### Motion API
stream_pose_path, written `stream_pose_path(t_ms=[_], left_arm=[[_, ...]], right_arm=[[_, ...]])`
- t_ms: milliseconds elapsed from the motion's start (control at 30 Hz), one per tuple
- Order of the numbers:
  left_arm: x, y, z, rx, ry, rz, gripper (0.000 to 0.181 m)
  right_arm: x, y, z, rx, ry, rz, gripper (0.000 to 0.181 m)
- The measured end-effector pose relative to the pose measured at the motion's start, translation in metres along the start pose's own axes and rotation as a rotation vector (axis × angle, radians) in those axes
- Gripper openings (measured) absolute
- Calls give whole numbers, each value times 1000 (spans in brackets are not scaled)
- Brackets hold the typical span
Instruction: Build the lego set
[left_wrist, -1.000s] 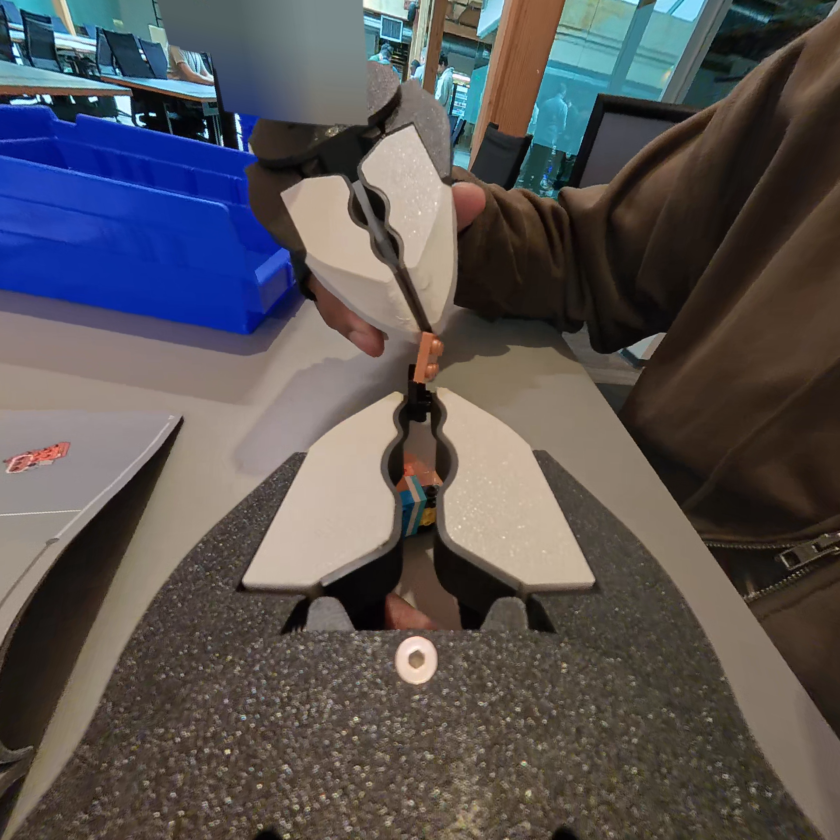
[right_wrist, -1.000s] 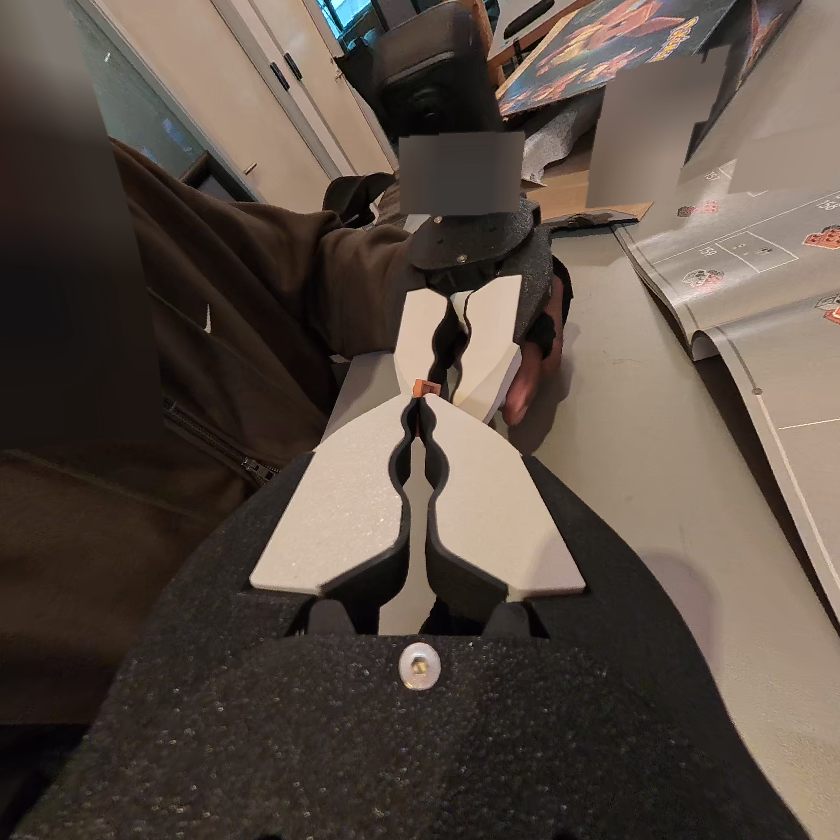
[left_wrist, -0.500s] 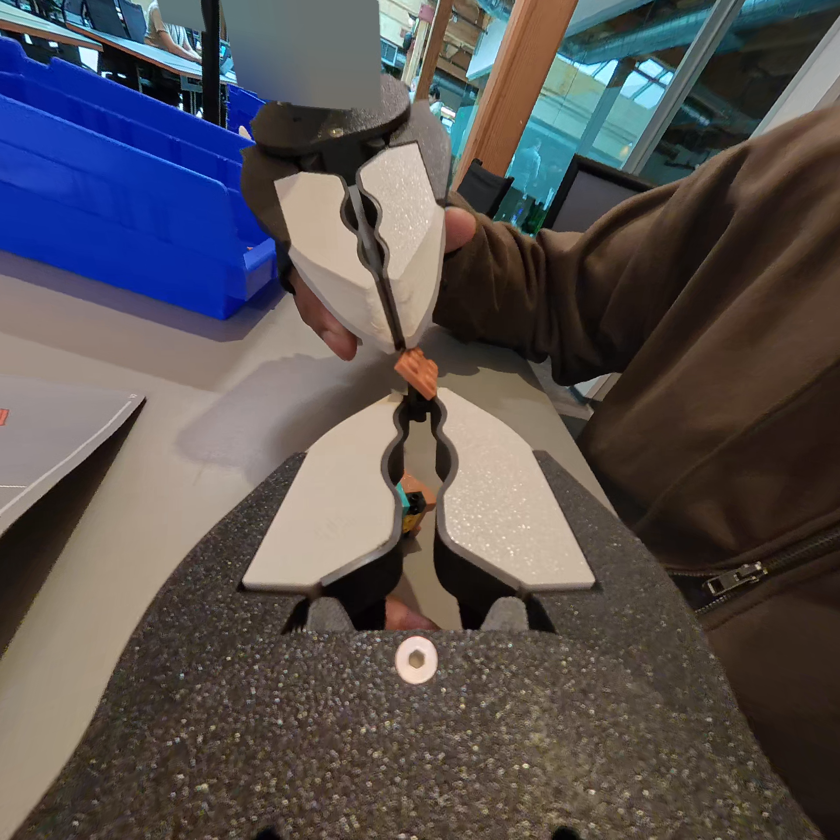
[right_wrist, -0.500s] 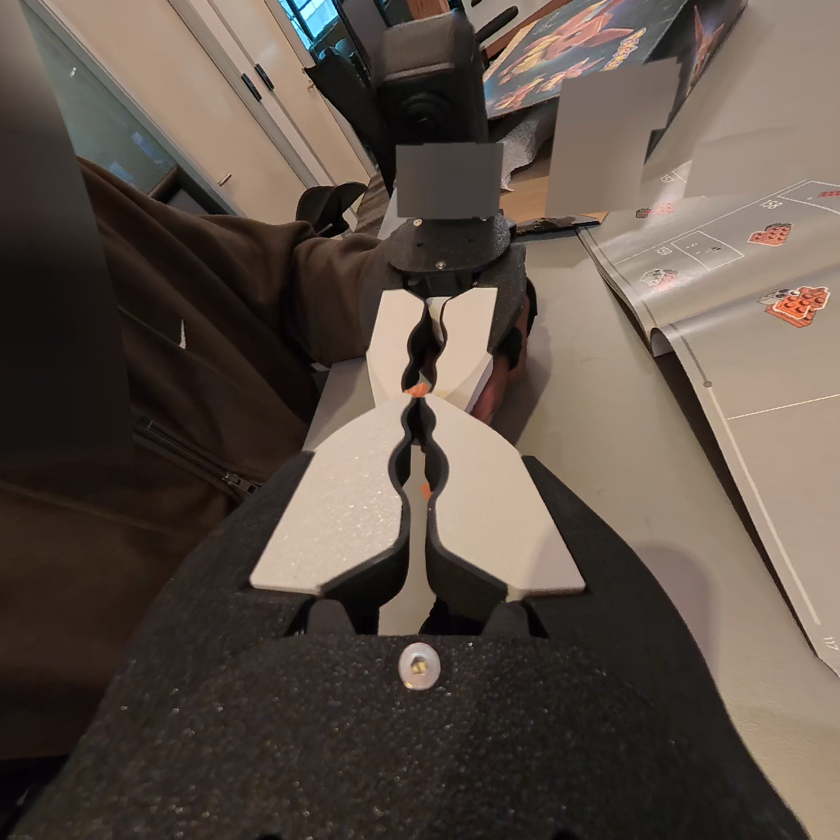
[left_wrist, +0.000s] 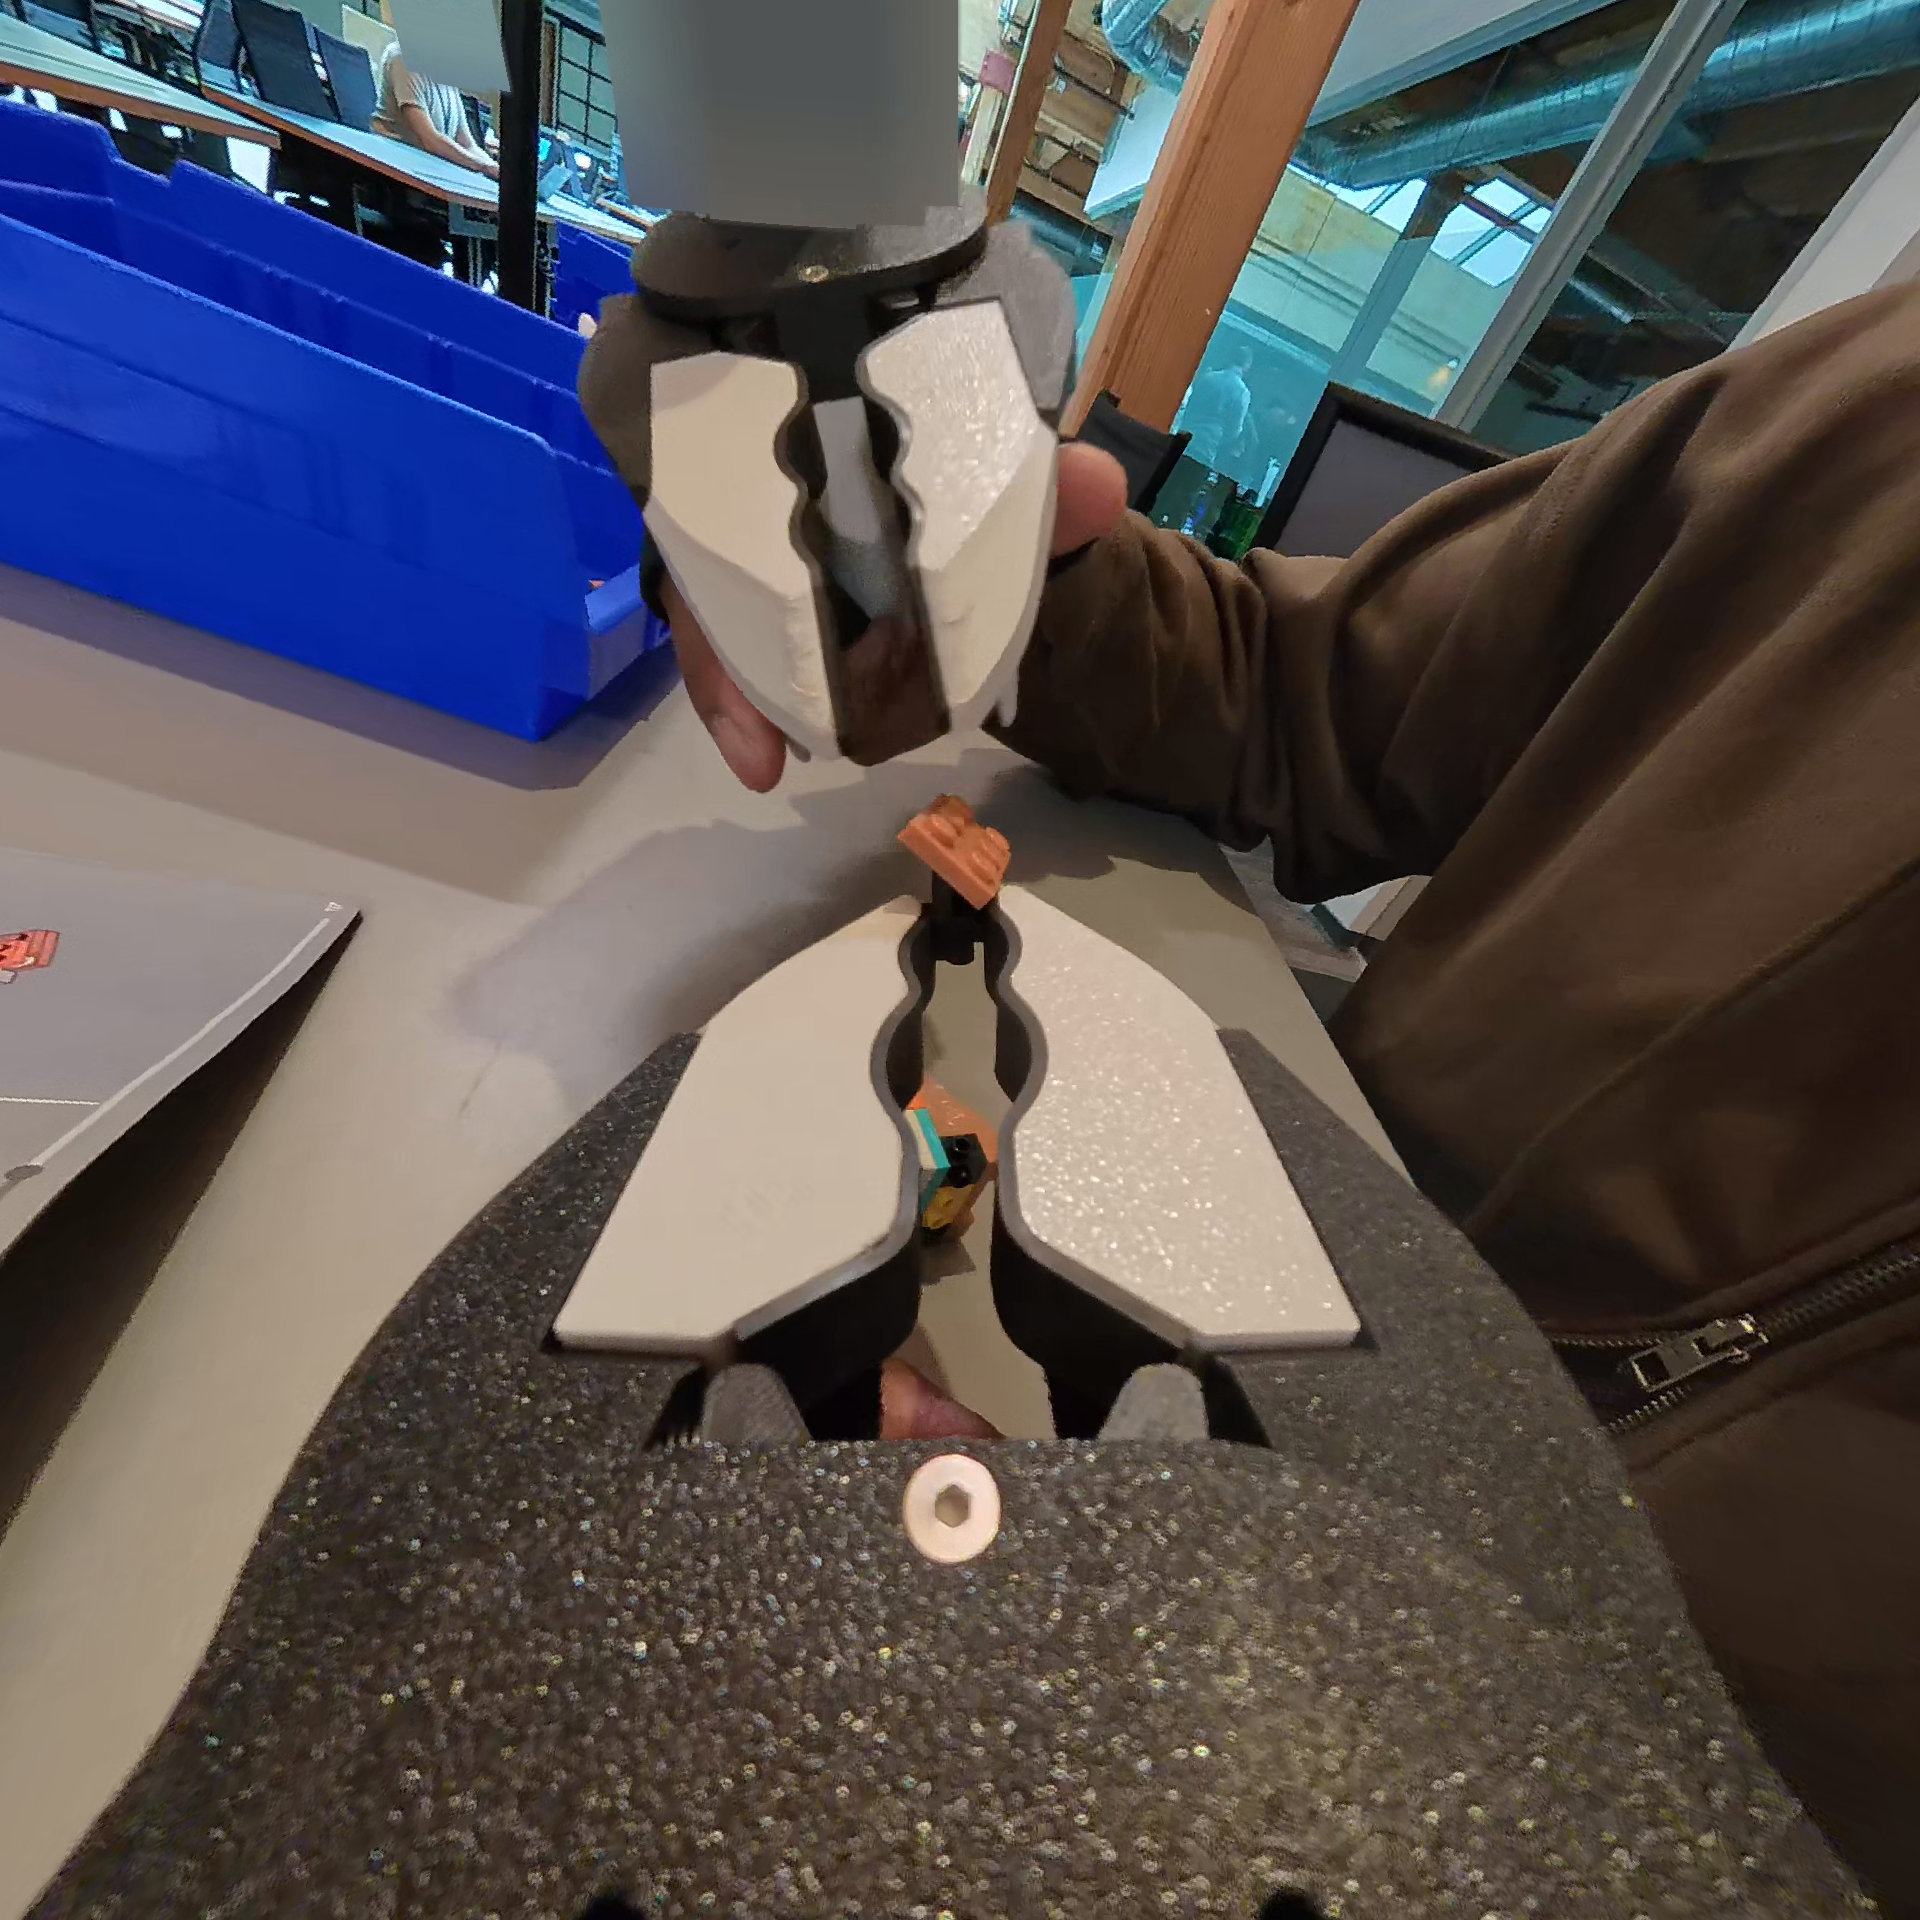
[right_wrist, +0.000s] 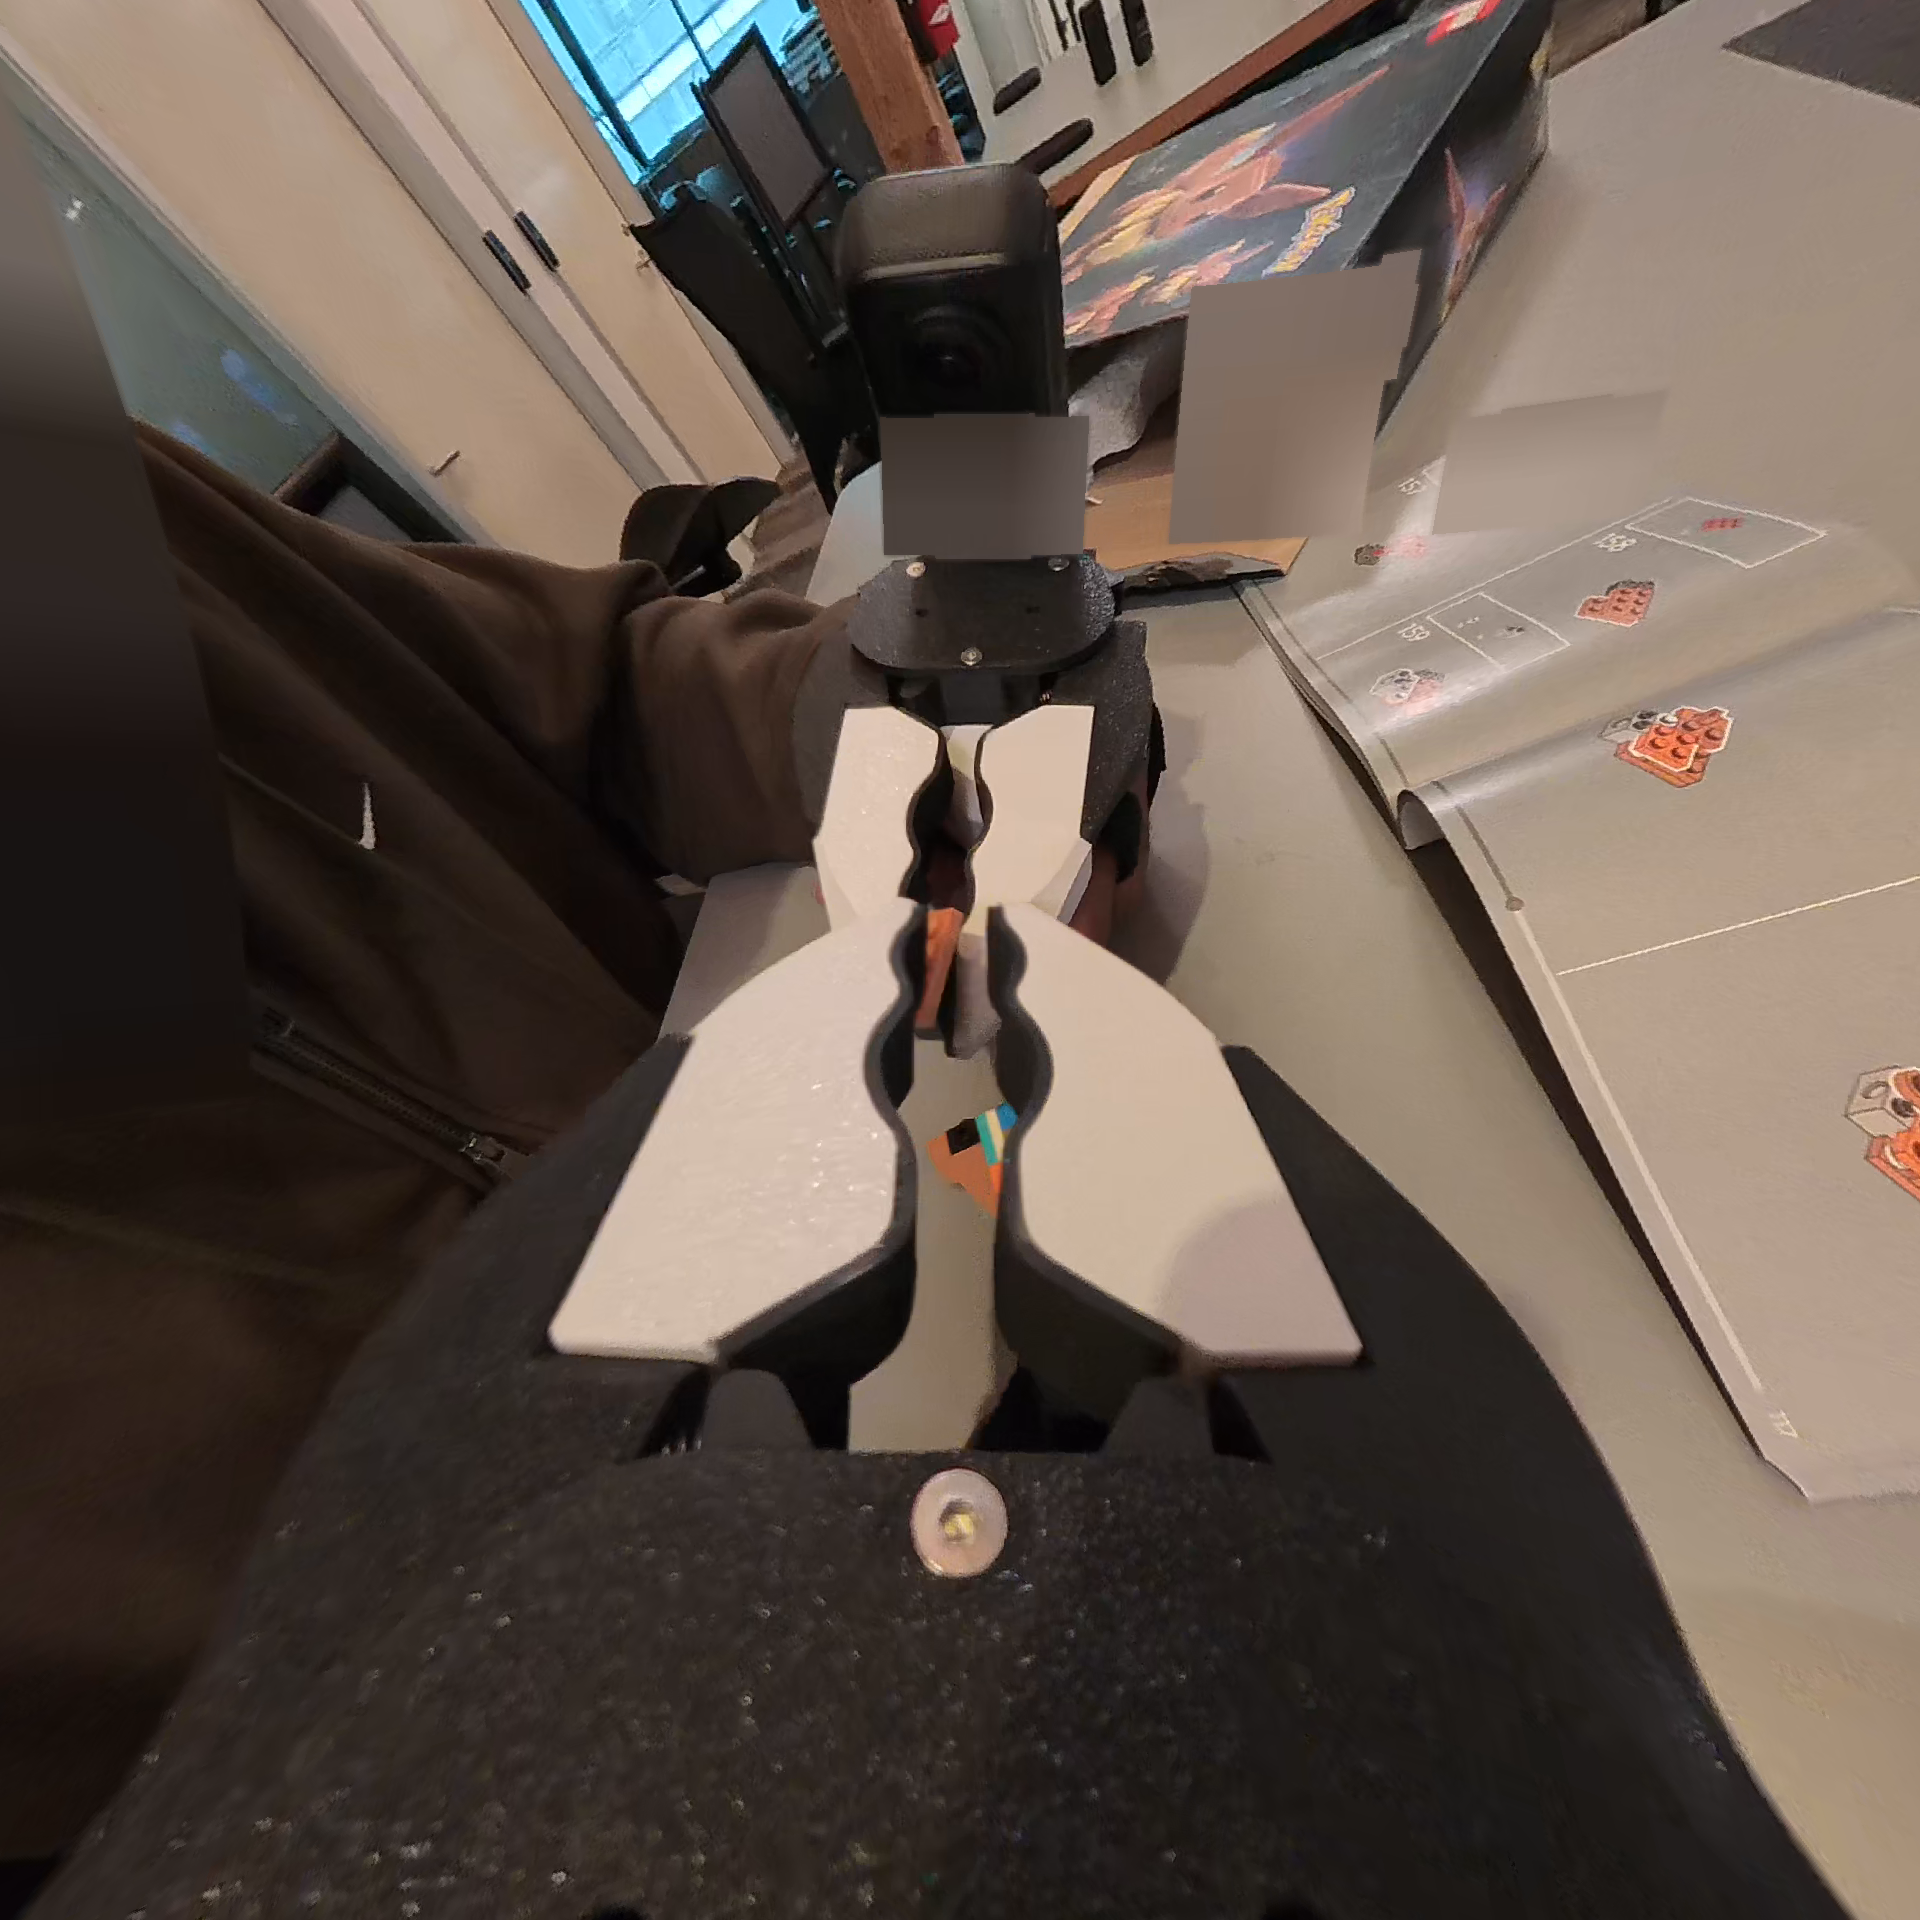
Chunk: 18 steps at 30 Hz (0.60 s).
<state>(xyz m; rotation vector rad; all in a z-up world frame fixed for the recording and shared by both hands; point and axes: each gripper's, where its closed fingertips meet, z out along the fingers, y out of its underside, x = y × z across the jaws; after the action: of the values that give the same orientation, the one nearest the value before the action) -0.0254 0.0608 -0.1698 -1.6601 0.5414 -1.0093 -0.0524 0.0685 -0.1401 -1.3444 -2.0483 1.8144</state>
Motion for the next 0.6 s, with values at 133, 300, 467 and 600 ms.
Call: stream_pose_path(t_ms=[133, 300, 467, 600], left_arm=[[-2, 1, 1, -14, -33, 27, 8], [-2, 4, 4, -37, -51, 49, 8], [-6, 7, 3, -65, -80, 55, 8], [-9, 9, 3, -81, -101, 56, 8]], right_arm=[[-5, 10, 1, -106, 82, -90, 26], [-1, 21, 7, -199, 167, -134, 30], [3, 27, 8, -230, 178, -136, 19], [3, 28, 8, -250, 179, -156, 11]])
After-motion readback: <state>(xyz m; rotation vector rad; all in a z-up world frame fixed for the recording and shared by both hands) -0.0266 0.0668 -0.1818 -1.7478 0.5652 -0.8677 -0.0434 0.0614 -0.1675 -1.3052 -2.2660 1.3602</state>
